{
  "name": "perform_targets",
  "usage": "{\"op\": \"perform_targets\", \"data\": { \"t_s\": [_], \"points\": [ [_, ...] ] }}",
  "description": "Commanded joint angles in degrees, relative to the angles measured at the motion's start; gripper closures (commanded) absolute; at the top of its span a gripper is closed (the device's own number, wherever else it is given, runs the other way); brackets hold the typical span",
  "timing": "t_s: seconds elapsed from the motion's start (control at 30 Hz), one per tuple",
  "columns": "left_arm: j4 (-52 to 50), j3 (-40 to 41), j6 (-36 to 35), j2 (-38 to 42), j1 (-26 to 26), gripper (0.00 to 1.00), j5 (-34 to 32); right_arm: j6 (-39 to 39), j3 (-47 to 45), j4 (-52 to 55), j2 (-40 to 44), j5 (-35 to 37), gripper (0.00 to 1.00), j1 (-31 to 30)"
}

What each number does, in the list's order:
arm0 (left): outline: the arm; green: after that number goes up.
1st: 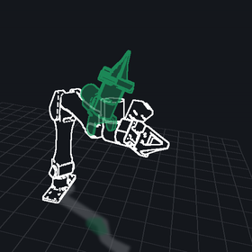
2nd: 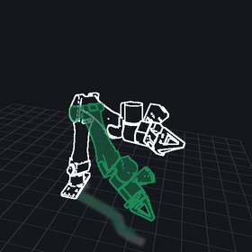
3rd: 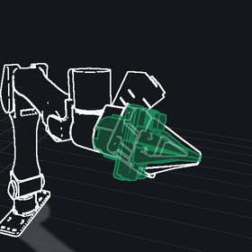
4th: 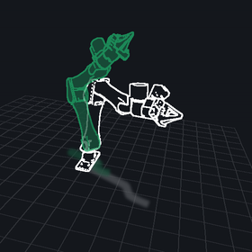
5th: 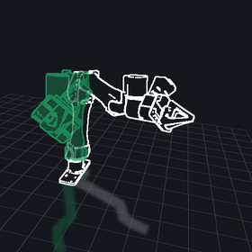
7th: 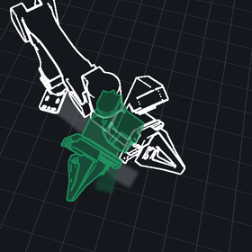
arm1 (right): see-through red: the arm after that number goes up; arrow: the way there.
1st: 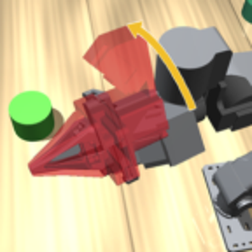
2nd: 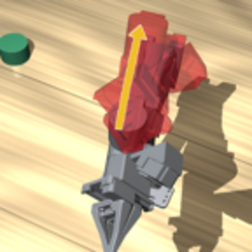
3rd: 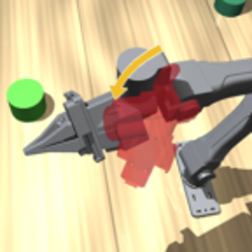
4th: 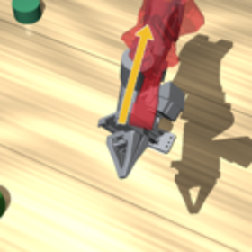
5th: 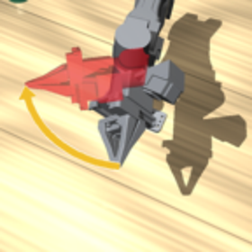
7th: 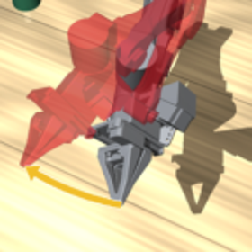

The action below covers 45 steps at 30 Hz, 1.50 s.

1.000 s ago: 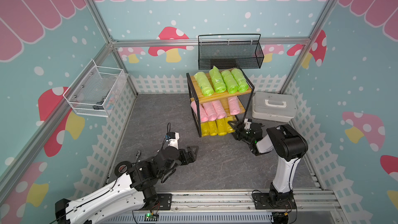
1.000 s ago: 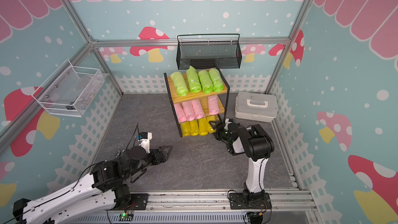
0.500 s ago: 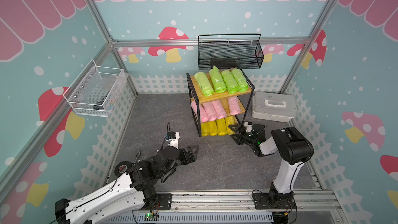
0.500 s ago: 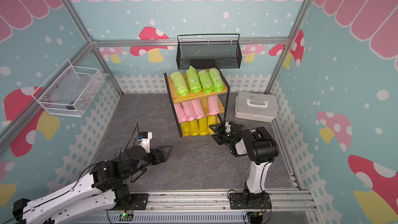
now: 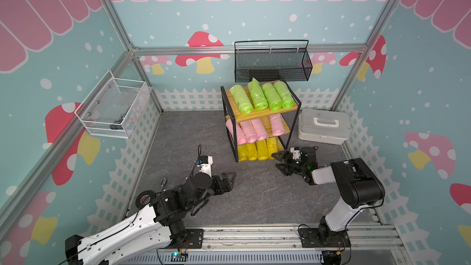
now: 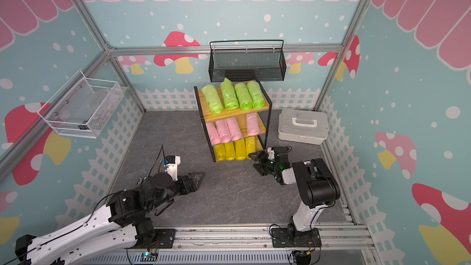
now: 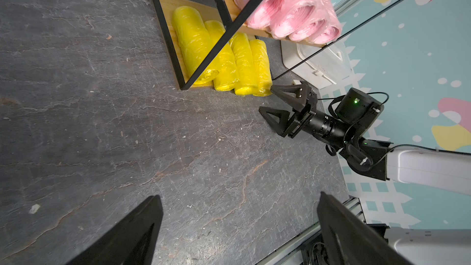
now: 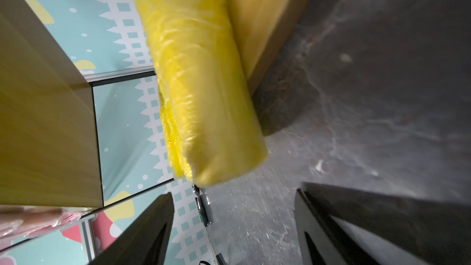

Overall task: Sort the rolls of trash bags by color and place them on the shelf
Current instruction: Place the roll of trash bags on the shelf.

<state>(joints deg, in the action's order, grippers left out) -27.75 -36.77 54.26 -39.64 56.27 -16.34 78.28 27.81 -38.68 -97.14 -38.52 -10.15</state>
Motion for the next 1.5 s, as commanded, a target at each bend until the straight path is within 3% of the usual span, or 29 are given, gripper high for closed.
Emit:
{"op": "perform_targets", "data": {
  "t_s": [0.0, 0.1, 0.17, 0.23, 0.33, 0.8, 1.17, 1.47],
  "points": [
    [2.37, 0.21, 0.71, -0.75, -0.18, 0.03, 0.91, -2.73, -2.9, 11.34, 2.39, 1.71, 0.27, 0.24],
    [2.7, -0.2, 0.46, -1.73, -0.24, 0.03, 1.4, -5.87, -1.98, 17.5, 6.42, 3.5, 0.44, 0.26],
    [2.69, -0.49, 0.08, -2.28, -0.24, 0.03, 1.59, -8.5, -0.04, 22.65, 8.93, 5.14, 0.64, 0.27],
    [2.77, -0.58, 0.04, -2.38, -0.27, 0.03, 1.62, -10.79, 2.07, 26.03, 10.45, 6.32, 0.78, 0.27],
    [3.18, -0.42, 0.12, -2.44, -0.35, 0.03, 1.66, -11.87, 4.31, 26.65, 11.01, 6.77, 0.85, 0.25],
    [3.28, 0.15, -0.03, -1.51, -0.67, 0.03, 1.97, 2.99, 2.56, 1.53, -0.77, 6.59, 0.87, 0.27],
    [3.39, 0.14, 0.32, -1.67, -1.04, 0.03, 1.75, 3.18, 4.68, -0.11, -2.58, 9.6, 0.85, 0.29],
    [3.64, -0.14, 0.23, -2.26, -1.16, 0.03, 1.81, 9.21, 3.13, -15.45, -9.0, 10.35, 0.84, 0.27]
  ]
}}
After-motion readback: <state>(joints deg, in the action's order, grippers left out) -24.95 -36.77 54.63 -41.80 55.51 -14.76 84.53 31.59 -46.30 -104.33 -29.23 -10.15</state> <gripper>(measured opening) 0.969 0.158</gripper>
